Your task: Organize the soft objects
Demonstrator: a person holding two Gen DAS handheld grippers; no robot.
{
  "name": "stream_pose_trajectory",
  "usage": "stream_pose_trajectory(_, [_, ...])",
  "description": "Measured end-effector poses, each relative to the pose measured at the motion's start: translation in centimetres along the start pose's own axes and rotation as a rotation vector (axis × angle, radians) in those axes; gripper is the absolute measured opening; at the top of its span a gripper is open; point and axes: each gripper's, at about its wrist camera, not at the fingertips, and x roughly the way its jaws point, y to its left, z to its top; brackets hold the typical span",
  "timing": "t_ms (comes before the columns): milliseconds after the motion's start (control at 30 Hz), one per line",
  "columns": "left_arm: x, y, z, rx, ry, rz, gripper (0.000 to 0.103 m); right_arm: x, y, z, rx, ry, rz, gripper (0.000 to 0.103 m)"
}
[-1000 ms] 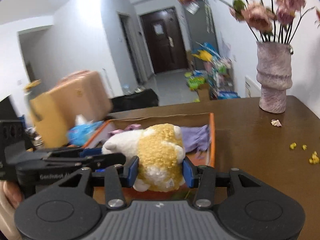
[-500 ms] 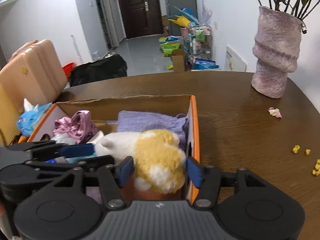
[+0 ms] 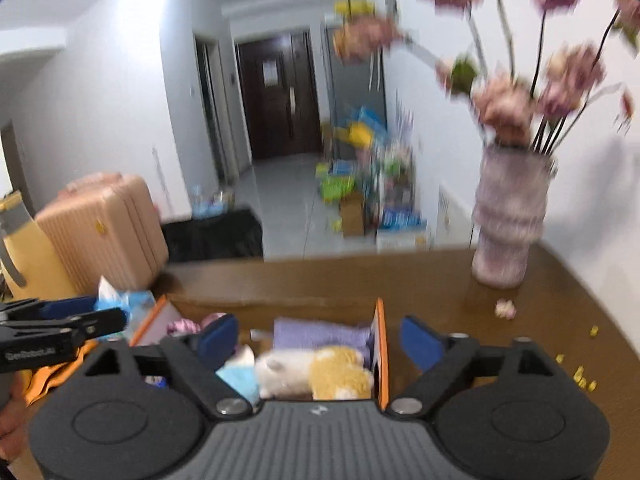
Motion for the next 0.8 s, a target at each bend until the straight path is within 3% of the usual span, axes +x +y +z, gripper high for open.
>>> stream_pose_trajectory(33, [-1.3,-0.1,-0.4,0.002,-0.065,0.043,0.096,-1.0,0.5,-0.7,-0.023,-0.062,-0.015,0.094])
stream_pose_trajectory(100, [-3.5,-0.3,-1.4,0.015,-0.173,0.119,0.1,-2.3,1.4,-2.0,-0.064,-0.167,-0.03,0.101])
stream_pose_trajectory(167, [-5.2,-0.3,-2.3,0.006,-0.227,0.158,0.102,-3.5,2.3,-3.5,-0.105,-0.271,-0.045,0.101])
stream_pose_trajectory(233, [-6.3,-0.3,-2.9,-0.005,-0.245,0.17,0.103,-4.4,2.9,-4.4,-0.121,-0.319,-0.058,0.101])
stream_pose_trajectory(600, [-11.4,-1.0,-5.1,0.054,-0.275,0.166,0.103,-9.1,4.4,-5.4,-0.097,-0.361,-0.066,0.103])
stream_pose_trajectory(800, [-17.4,-1.8,-9.3,0.082,-0.285,0.193,0.103,-14.8,5.0,-10.1,-0.098,-0.379,-0.066,0.103])
